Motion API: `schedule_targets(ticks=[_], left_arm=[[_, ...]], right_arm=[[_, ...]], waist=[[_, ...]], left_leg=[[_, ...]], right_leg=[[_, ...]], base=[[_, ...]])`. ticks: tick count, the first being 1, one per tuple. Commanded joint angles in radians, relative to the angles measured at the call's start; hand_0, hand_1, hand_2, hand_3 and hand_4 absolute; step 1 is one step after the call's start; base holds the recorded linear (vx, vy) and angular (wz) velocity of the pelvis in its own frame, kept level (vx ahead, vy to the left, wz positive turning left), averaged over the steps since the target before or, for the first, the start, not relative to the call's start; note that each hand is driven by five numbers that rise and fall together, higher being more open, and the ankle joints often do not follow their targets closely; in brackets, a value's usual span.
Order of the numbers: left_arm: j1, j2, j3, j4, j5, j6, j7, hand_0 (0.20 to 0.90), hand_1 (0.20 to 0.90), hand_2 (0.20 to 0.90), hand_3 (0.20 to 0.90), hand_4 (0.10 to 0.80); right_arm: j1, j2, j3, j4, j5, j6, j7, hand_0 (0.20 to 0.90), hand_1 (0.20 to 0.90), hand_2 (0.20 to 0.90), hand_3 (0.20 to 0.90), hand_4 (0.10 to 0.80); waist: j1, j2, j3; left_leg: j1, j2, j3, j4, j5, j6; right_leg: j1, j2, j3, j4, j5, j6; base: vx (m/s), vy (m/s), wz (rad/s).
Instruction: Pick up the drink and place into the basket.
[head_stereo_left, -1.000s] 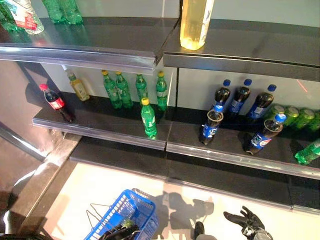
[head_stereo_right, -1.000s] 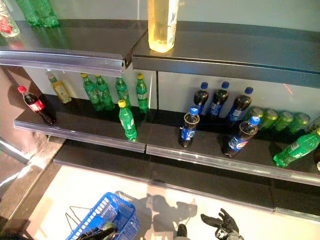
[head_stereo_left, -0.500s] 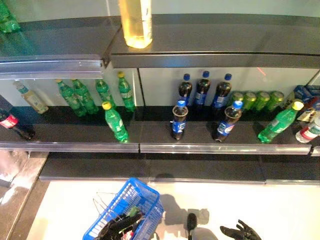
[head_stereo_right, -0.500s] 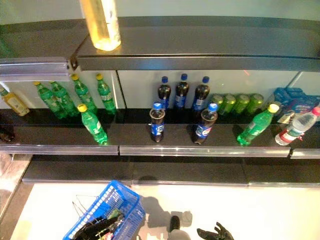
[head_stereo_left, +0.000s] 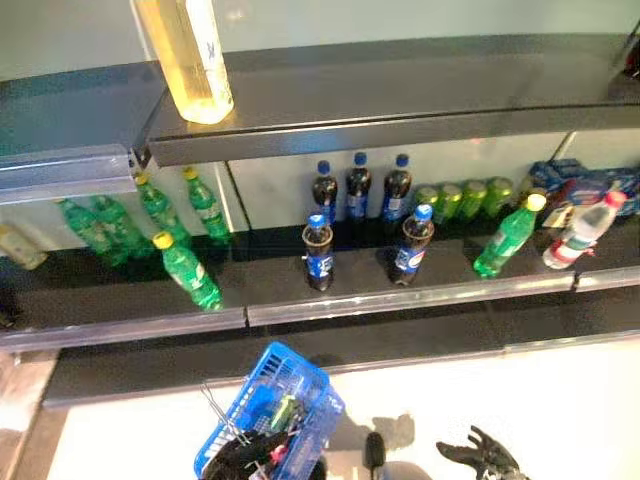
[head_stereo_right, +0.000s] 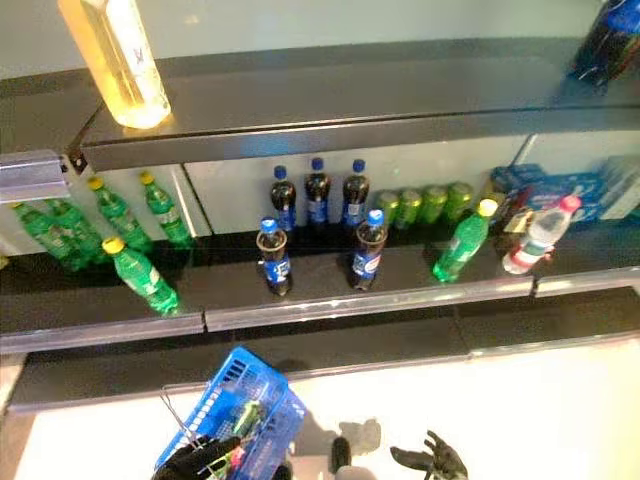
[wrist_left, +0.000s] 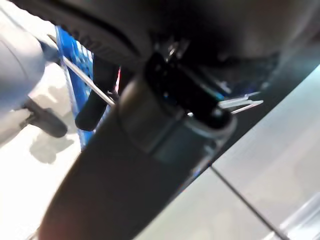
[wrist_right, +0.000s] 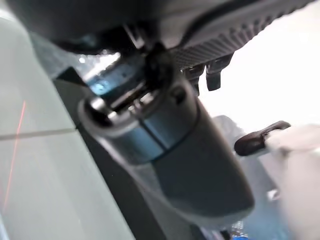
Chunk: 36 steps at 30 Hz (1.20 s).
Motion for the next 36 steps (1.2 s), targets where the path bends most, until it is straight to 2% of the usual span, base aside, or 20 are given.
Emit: schedule_targets(ticks=[1,4,6,7,8,10,13,16,18,19,21,23,27,36], left_arm=[[-0.049,0.086,0.086,-0.069,-0.049,-0.131,-0.086,0.3,0.3,0.3,0.2,0.1],[-0.05,0.101,0.087,-0.065,-0.036,-0.124,-0.095,0.3,0.3,0.3,0.2,0.1],[-0.054,0.106,0.079,-0.056,-0.032,-0.117,-0.087,0.3,0.3,0.3,0.2,0.1],[-0.056,0.107,0.077,-0.054,-0.033,-0.113,-0.083,0.3,0.3,0.3,0.2,0.1],[-0.061,0.115,0.075,-0.05,-0.029,-0.1,-0.073,0.3,0.3,0.3,0.2,0.1],[-0.063,0.131,0.073,-0.051,-0.014,-0.089,-0.054,0.3,0.3,0.3,0.2,0.1],[-0.059,0.16,0.1,-0.042,0.017,-0.076,-0.032,0.3,0.3,0.3,0.2,0.1],[-0.062,0.159,0.103,-0.047,0.013,-0.059,-0.021,0.3,0.3,0.3,0.2,0.1],[-0.072,0.154,0.097,-0.044,0.045,-0.052,-0.033,0.3,0.3,0.3,0.2,0.1],[-0.075,0.146,0.086,-0.045,0.054,-0.054,-0.032,0.3,0.3,0.3,0.2,0.1],[-0.078,0.131,0.069,-0.051,0.047,-0.057,-0.02,0.3,0.3,0.3,0.2,0.1],[-0.077,0.125,0.06,-0.067,0.039,-0.054,-0.009,0.3,0.3,0.3,0.2,0.1],[-0.07,0.126,0.073,-0.074,0.035,-0.055,-0.002,0.3,0.3,0.3,0.2,0.1],[-0.058,0.136,0.1,-0.04,0.038,-0.063,0.002,0.3,0.3,0.3,0.2,0.1]], right_arm=[[-0.026,-0.038,0.02,-0.001,-0.063,-0.086,0.026,0.9,0.9,0.9,0.9,0.8],[-0.026,-0.033,0.009,-0.006,-0.041,-0.09,0.021,0.9,0.9,0.9,0.9,0.8],[-0.039,-0.036,-0.005,-0.003,-0.033,-0.074,0.011,0.9,0.9,0.9,0.9,0.8],[-0.042,-0.038,-0.01,-0.002,-0.034,-0.067,0.007,0.9,0.9,0.9,0.9,0.8],[-0.055,-0.043,-0.023,0.007,-0.042,-0.053,0.003,0.9,0.9,0.9,0.9,0.8],[-0.074,-0.049,-0.024,0.02,-0.044,-0.039,0.01,0.9,0.9,0.9,0.9,0.8],[-0.088,-0.058,-0.015,0.018,-0.064,0.001,0.032,0.9,0.9,0.9,0.9,0.8],[-0.086,-0.057,-0.009,0.011,-0.051,0.014,0.026,0.9,0.9,0.9,0.9,0.8],[-0.085,-0.062,-0.012,0.01,-0.024,0.022,0.016,0.9,0.9,0.9,0.9,0.8],[-0.083,-0.064,-0.015,0.008,-0.017,0.025,0.011,0.9,0.9,0.9,0.9,0.8],[-0.084,-0.068,-0.022,0.012,-0.02,0.028,0.003,0.9,0.9,0.9,0.9,0.8],[-0.081,-0.074,-0.027,0.019,-0.01,0.022,0.0,0.9,0.9,0.9,0.9,0.8],[-0.062,-0.07,-0.037,0.024,-0.019,0.012,-0.002,0.9,0.9,0.9,0.9,0.8],[-0.052,-0.073,-0.033,0.033,-0.05,0.015,0.01,0.9,0.9,0.9,0.9,0.8]], waist=[[0.042,0.001,-0.018],[0.048,-0.014,-0.009],[0.049,-0.02,-0.007],[0.049,-0.022,-0.008],[0.051,-0.027,-0.008],[0.054,-0.03,0.001],[0.07,-0.039,-0.002],[0.07,-0.044,-0.011],[0.067,-0.044,-0.02],[0.067,-0.043,-0.023],[0.066,-0.038,-0.032],[0.07,-0.029,-0.039],[0.07,-0.013,-0.05],[0.072,-0.002,-0.06]], left_leg=[[-0.047,-0.025,0.009,0.106,-0.108,-0.045],[-0.069,-0.019,0.003,0.156,-0.132,-0.023],[-0.074,-0.014,-0.001,0.171,-0.144,-0.021],[-0.075,-0.012,-0.004,0.173,-0.146,-0.024],[-0.074,0.0,-0.017,0.18,-0.159,-0.039],[-0.067,0.02,-0.03,0.181,-0.172,-0.047],[-0.091,0.078,-0.001,0.18,-0.151,-0.07],[-0.097,0.101,0.019,0.18,-0.135,-0.085],[-0.093,0.134,0.053,0.158,-0.103,-0.11],[-0.087,0.141,0.068,0.147,-0.095,-0.116],[-0.074,0.147,0.081,0.118,-0.082,-0.123],[-0.059,0.143,0.072,0.091,-0.073,-0.129],[-0.028,0.14,0.072,0.048,-0.066,-0.138],[0.002,0.139,0.067,0.024,-0.069,-0.141]], right_leg=[[0.03,-0.059,-0.061,0.156,-0.113,0.087],[-0.007,-0.123,-0.015,0.22,-0.05,0.101],[-0.007,-0.157,0.011,0.191,-0.011,0.108],[-0.006,-0.167,0.018,0.172,-0.001,0.111],[-0.015,-0.202,0.03,0.109,0.033,0.123],[-0.063,-0.219,0.035,0.113,0.067,0.141],[-0.013,-0.19,-0.014,0.096,-0.028,0.153],[0.009,-0.181,-0.032,0.085,-0.049,0.152],[0.035,-0.175,-0.063,0.066,-0.059,0.145],[0.048,-0.176,-0.08,0.053,-0.06,0.142],[0.069,-0.175,-0.103,0.034,-0.065,0.136],[0.093,-0.174,-0.12,0.015,-0.067,0.132],[0.12,-0.178,-0.141,-0.003,-0.069,0.135],[0.15,-0.188,-0.15,-0.023,-0.073,0.14]], base=[[0.017,-0.092,-0.66],[-0.006,-0.148,-0.46],[0.036,-0.254,0.0],[0.059,-0.402,-0.06],[0.04,-0.41,-0.08],[0.016,-0.433,-0.14],[-0.021,-0.392,-0.05],[-0.007,-0.168,0.06],[-0.013,-0.123,0.17],[-0.012,-0.058,0.23],[-0.01,-0.022,0.23],[-0.006,0.002,0.06],[-0.011,0.023,0.03],[0.005,0.021,0.08]])
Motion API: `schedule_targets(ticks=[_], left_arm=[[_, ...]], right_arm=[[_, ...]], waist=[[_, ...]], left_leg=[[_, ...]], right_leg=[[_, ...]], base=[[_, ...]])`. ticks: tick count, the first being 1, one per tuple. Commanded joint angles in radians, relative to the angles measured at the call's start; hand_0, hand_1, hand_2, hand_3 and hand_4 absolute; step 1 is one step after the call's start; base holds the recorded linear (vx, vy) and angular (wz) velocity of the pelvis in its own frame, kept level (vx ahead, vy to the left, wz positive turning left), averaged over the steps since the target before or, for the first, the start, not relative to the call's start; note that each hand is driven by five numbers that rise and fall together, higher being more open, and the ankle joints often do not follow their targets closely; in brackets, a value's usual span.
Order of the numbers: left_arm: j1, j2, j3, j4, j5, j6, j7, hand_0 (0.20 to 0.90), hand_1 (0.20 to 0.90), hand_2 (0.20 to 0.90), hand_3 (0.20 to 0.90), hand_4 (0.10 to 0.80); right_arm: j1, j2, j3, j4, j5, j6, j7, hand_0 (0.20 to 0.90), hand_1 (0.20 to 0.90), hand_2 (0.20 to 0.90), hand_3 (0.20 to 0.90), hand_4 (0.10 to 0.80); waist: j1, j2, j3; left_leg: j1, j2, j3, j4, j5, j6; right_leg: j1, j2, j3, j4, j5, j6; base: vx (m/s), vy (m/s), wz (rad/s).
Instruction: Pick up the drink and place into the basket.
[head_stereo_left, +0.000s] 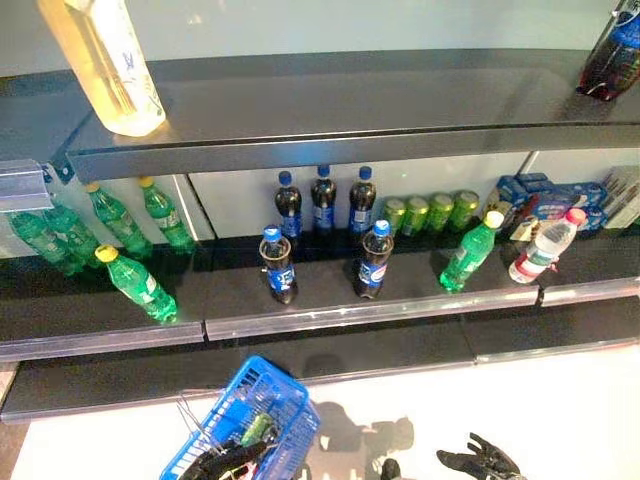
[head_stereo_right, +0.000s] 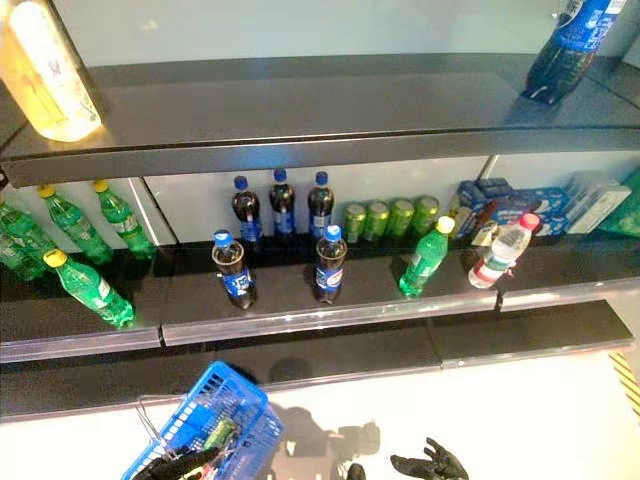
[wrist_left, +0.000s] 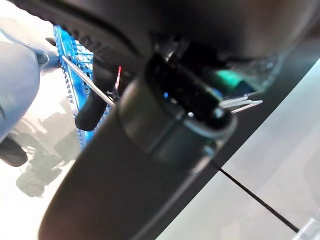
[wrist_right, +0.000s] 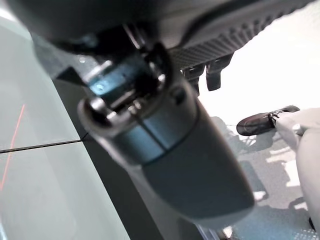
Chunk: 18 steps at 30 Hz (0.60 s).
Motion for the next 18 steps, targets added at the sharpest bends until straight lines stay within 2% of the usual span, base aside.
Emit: schedule_targets(ticks=[1,8,12,18], left_arm=[[-0.069,0.071,0.06,-0.059,-0.023,-0.097,-0.042,0.3,0.3,0.3,0.2,0.1],[-0.064,0.072,0.071,-0.053,-0.023,-0.101,-0.044,0.3,0.3,0.3,0.2,0.1],[-0.076,0.066,0.051,-0.064,-0.045,-0.099,-0.04,0.3,0.3,0.3,0.2,0.1],[-0.149,0.053,0.008,-0.102,-0.096,-0.117,-0.011,0.3,0.3,0.3,0.2,0.1]], right_arm=[[-0.022,-0.039,-0.026,0.033,-0.006,-0.03,-0.006,0.9,0.9,0.9,0.9,0.8],[-0.023,-0.043,-0.02,0.035,-0.023,-0.021,0.002,0.9,0.9,0.9,0.9,0.8],[-0.041,-0.048,0.0,0.03,-0.026,-0.013,0.0,0.9,0.9,0.9,0.9,0.8],[-0.115,-0.048,0.05,0.013,-0.011,-0.014,-0.022,0.9,0.9,0.9,0.9,0.8]], waist=[[0.025,0.001,-0.028],[0.029,0.001,-0.021],[0.031,0.003,0.006],[0.035,0.001,0.13]], left_leg=[[-0.021,0.008,0.071,0.023,-0.046,-0.004],[-0.018,0.019,0.072,0.019,-0.042,-0.01],[-0.044,0.033,0.077,0.014,-0.027,-0.017],[-0.179,0.05,0.077,0.011,0.028,-0.027]], right_leg=[[0.015,-0.076,-0.034,0.066,-0.056,0.054],[0.016,-0.075,-0.04,0.06,-0.055,0.055],[-0.015,-0.072,-0.036,0.051,-0.04,0.055],[-0.158,-0.062,-0.021,0.032,0.02,0.048]], base=[[0.008,0.016,0.04],[0.01,0.0,0.01],[-0.042,0.001,0.01],[-0.175,-0.034,-0.02]])
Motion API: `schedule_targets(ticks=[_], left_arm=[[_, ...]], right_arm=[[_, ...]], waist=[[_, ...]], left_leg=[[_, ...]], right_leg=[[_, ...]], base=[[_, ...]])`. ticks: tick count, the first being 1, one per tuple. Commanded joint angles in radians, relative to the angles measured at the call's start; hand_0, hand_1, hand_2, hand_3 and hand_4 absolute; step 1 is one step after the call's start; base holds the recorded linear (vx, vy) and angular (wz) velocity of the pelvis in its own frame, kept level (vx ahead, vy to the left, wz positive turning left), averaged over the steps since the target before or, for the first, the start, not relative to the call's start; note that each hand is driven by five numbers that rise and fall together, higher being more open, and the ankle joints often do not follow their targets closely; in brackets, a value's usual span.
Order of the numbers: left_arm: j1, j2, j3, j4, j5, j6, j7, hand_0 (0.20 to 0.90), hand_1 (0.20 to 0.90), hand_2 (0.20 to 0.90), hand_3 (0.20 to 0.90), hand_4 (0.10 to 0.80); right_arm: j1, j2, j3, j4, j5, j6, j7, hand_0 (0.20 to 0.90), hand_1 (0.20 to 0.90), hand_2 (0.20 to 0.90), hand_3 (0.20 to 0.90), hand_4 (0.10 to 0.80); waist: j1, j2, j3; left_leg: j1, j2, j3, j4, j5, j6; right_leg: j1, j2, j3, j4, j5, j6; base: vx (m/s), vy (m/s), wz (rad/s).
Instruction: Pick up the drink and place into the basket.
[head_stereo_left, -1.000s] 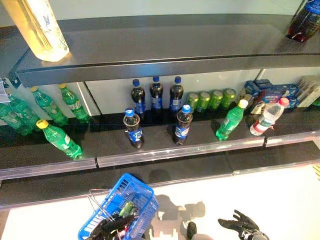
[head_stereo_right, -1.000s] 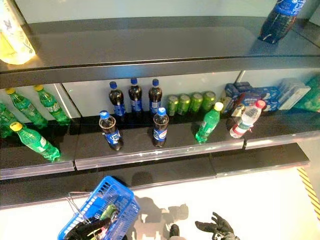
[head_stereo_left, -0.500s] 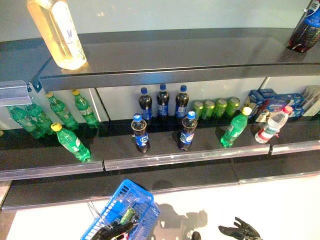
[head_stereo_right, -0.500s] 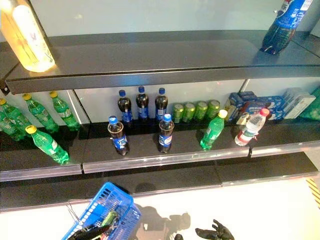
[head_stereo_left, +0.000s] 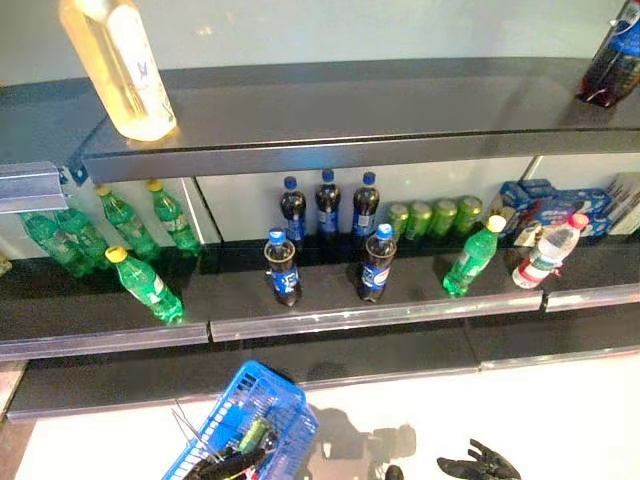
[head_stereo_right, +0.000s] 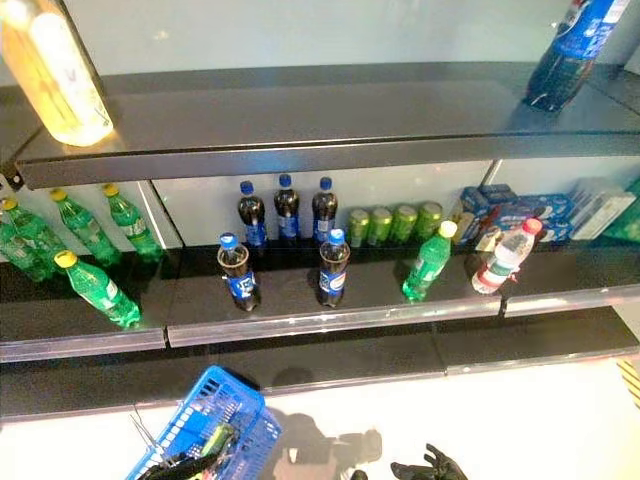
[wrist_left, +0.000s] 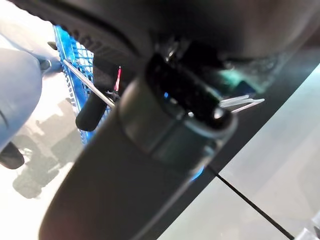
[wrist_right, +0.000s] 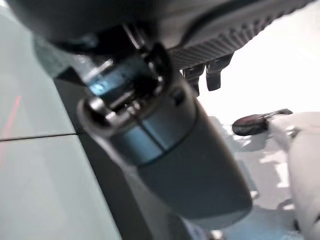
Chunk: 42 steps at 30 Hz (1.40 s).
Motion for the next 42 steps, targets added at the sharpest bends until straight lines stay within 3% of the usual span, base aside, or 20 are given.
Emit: schedule_targets(ticks=[1,2,8,12,13,16,19,22,25,29,33,34,42], left_arm=[[-0.12,0.052,0.009,-0.087,-0.088,-0.108,-0.016,0.3,0.3,0.3,0.2,0.1],[-0.163,0.042,-0.009,-0.11,-0.128,-0.111,0.0,0.3,0.3,0.3,0.2,0.1],[-0.208,0.06,-0.049,-0.146,-0.18,-0.11,-0.002,0.3,0.3,0.3,0.2,0.1],[-0.226,0.077,-0.054,-0.156,-0.19,-0.106,0.0,0.3,0.3,0.3,0.2,0.1],[-0.22,0.082,-0.057,-0.177,-0.185,-0.098,0.001,0.3,0.3,0.3,0.2,0.1],[-0.216,0.083,-0.071,-0.204,-0.182,-0.097,0.004,0.3,0.3,0.3,0.2,0.1],[-0.212,0.082,-0.078,-0.221,-0.181,-0.094,0.009,0.3,0.3,0.3,0.2,0.1],[-0.172,0.085,-0.093,-0.281,-0.196,-0.09,0.033,0.3,0.3,0.3,0.2,0.1],[-0.162,0.088,-0.093,-0.292,-0.201,-0.092,0.036,0.3,0.3,0.3,0.2,0.1],[-0.142,0.095,-0.083,-0.31,-0.214,-0.095,0.033,0.3,0.3,0.3,0.2,0.1],[-0.142,0.092,-0.078,-0.312,-0.216,-0.097,0.032,0.3,0.3,0.3,0.2,0.1],[-0.135,0.086,-0.078,-0.304,-0.221,-0.109,0.025,0.3,0.3,0.3,0.2,0.1],[-0.155,0.07,-0.083,-0.261,-0.243,-0.13,0.004,0.3,0.3,0.3,0.2,0.1]], right_arm=[[-0.118,-0.047,0.027,0.012,0.015,-0.015,-0.023,0.9,0.9,0.9,0.9,0.8],[-0.172,-0.063,0.039,0.01,0.01,-0.016,-0.032,0.9,0.9,0.9,0.9,0.8],[-0.209,-0.089,0.045,-0.031,0.083,-0.076,-0.029,0.9,0.9,0.9,0.9,0.8],[-0.235,-0.094,0.062,-0.071,0.136,-0.125,-0.012,0.9,0.9,0.9,0.9,0.8],[-0.242,-0.088,0.075,-0.11,0.17,-0.163,-0.008,0.9,0.9,0.9,0.9,0.8],[-0.26,-0.087,0.089,-0.208,0.194,-0.202,-0.012,0.9,0.9,0.9,0.9,0.8],[-0.269,-0.091,0.096,-0.275,0.202,-0.223,-0.017,0.9,0.9,0.9,0.9,0.8],[-0.253,-0.111,0.128,-0.611,0.171,-0.227,-0.057,0.9,0.9,0.9,0.9,0.8],[-0.249,-0.125,0.134,-0.699,0.152,-0.239,-0.065,0.9,0.9,0.9,0.9,0.8],[-0.242,-0.167,0.128,-0.962,0.045,-0.289,-0.086,0.9,0.9,0.9,0.9,0.8],[-0.246,-0.186,0.13,-1.051,-0.016,-0.324,-0.09,0.9,0.9,0.9,0.9,0.8],[-0.258,-0.213,0.137,-1.151,-0.062,-0.338,-0.098,0.9,0.9,0.9,0.9,0.8],[-0.356,-0.256,0.143,-1.372,-0.07,-0.322,-0.119,0.9,0.9,0.9,0.9,0.8]], waist=[[0.014,-0.012,0.141],[0.017,-0.01,0.195],[0.012,-0.014,0.295],[0.02,-0.024,0.321],[0.027,-0.03,0.325],[0.032,-0.029,0.332],[0.033,-0.025,0.333],[0.021,-0.024,0.332],[0.017,-0.025,0.332],[0.008,-0.024,0.329],[0.004,-0.022,0.33],[0.002,-0.019,0.333],[0.001,-0.008,0.352]], left_leg=[[-0.059,0.049,0.08,0.01,-0.001,-0.024],[-0.132,0.044,0.065,0.035,0.013,-0.022],[-0.318,0.053,-0.015,0.281,-0.02,-0.026],[-0.407,0.048,-0.045,0.407,-0.067,-0.017],[-0.458,0.041,-0.058,0.48,-0.101,-0.004],[-0.512,0.03,-0.07,0.541,-0.126,0.007],[-0.523,0.027,-0.071,0.552,-0.131,0.012],[-0.521,0.021,-0.075,0.555,-0.132,0.015],[-0.519,0.019,-0.071,0.55,-0.128,0.017],[-0.516,0.011,-0.073,0.544,-0.119,0.025],[-0.519,0.011,-0.075,0.541,-0.113,0.028],[-0.513,0.011,-0.076,0.528,-0.104,0.027],[-0.5,0.02,-0.063,0.501,-0.086,0.012]], right_leg=[[-0.038,-0.058,-0.002,0.032,-0.008,0.052],[-0.11,-0.057,0.001,0.056,0.0,0.042],[-0.272,-0.07,0.015,0.282,-0.061,0.014],[-0.367,-0.084,0.01,0.41,-0.103,0.006],[-0.423,-0.087,0.027,0.488,-0.129,0.002],[-0.479,-0.087,0.041,0.56,-0.151,0.001],[-0.497,-0.089,0.043,0.582,-0.158,0.0],[-0.506,-0.088,0.057,0.595,-0.159,0.003],[-0.507,-0.088,0.057,0.595,-0.158,0.004],[-0.508,-0.091,0.054,0.599,-0.159,0.006],[-0.513,-0.091,0.052,0.604,-0.16,0.006],[-0.508,-0.089,0.049,0.597,-0.16,0.006],[-0.487,-0.093,0.031,0.576,-0.163,0.006]], base=[[-0.295,0.036,0.0],[-0.274,0.039,0.0],[-0.191,-0.019,0.01],[-0.109,-0.056,0.1],[-0.056,-0.059,0.05],[-0.051,-0.042,-0.02],[-0.015,-0.001,0.01],[0.014,0.011,0.05],[0.0,0.0,0.0],[-0.007,0.013,0.06],[-0.016,0.014,0.02],[-0.051,0.035,0.05],[-0.034,0.02,0.0]])
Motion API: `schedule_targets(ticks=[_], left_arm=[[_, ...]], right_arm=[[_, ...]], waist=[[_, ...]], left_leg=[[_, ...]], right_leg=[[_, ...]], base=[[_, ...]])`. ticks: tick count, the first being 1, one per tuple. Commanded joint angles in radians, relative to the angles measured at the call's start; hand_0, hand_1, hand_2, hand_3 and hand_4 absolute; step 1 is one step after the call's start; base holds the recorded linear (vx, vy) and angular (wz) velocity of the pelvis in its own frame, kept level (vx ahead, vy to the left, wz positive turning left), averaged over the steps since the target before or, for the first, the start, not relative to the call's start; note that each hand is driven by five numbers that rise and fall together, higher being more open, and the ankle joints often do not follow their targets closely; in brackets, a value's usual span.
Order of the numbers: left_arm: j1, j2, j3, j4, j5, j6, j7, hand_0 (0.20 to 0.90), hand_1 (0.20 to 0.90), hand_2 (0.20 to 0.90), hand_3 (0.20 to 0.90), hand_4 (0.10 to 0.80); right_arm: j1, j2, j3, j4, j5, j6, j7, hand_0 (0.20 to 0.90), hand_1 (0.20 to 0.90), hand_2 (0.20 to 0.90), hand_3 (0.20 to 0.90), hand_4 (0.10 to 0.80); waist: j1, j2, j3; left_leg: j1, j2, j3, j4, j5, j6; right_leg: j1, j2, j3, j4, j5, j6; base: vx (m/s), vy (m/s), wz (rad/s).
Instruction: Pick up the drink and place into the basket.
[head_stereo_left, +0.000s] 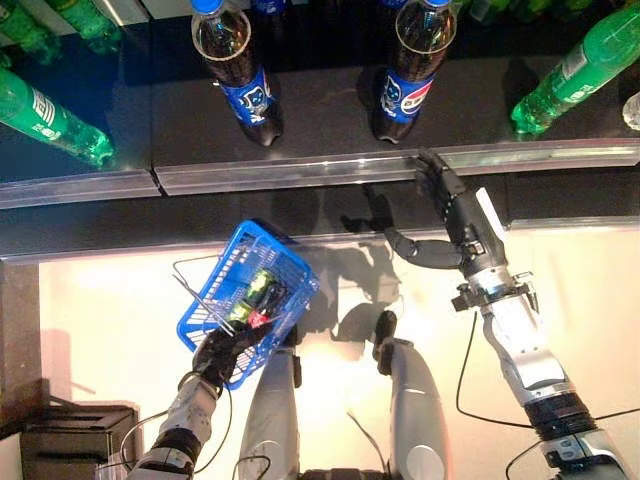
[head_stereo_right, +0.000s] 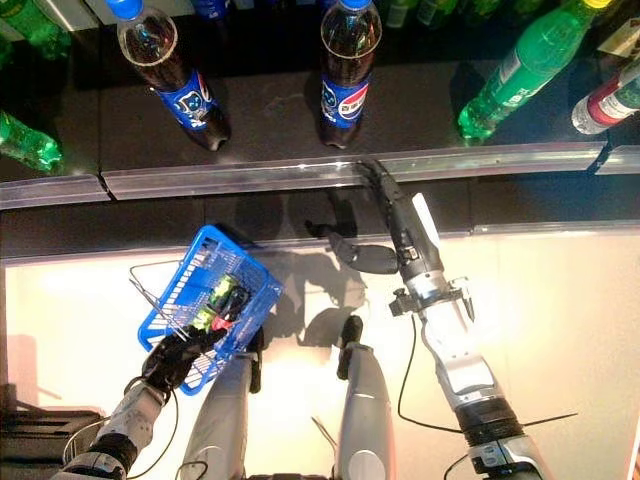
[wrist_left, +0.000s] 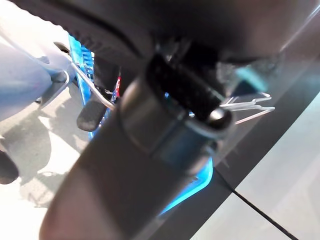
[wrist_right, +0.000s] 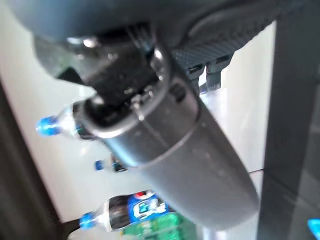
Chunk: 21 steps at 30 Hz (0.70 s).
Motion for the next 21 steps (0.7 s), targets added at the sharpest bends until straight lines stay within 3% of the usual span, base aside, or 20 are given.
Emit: schedule_targets(ticks=[1,8,21], left_arm=[[0.108,0.031,-0.005,-0.044,-0.047,-0.085,-0.078,0.3,0.3,0.3,0.2,0.1],[0.108,0.024,-0.006,-0.026,-0.05,-0.088,-0.095,0.3,0.3,0.3,0.2,0.1],[0.086,0.019,-0.042,-0.04,-0.038,-0.075,-0.073,0.3,0.3,0.3,0.2,0.1]], right_arm=[[-0.072,-0.053,-0.03,-0.184,-0.002,-0.097,-0.031,0.9,0.9,0.9,0.9,0.8],[-0.106,-0.06,-0.05,-0.234,0.038,-0.099,-0.036,0.9,0.9,0.9,0.9,0.8],[-0.223,-0.067,-0.055,-0.126,0.031,-0.11,-0.157,0.9,0.9,0.9,0.9,0.8]], waist=[[0.001,0.014,-0.053],[0.002,0.019,-0.047],[0.023,0.027,-0.028]], left_leg=[[0.001,0.011,0.0,-0.002,0.024,0.048],[0.029,0.017,0.013,-0.02,0.029,0.038],[0.058,0.007,0.007,-0.022,0.025,0.042]], right_leg=[[0.061,-0.044,0.005,-0.071,0.035,0.082],[0.093,-0.055,-0.011,-0.093,0.037,0.08],[0.135,-0.069,-0.035,-0.113,0.044,0.075]], base=[[-0.008,0.03,-0.01],[0.0,0.0,0.0],[0.029,-0.005,0.02]])
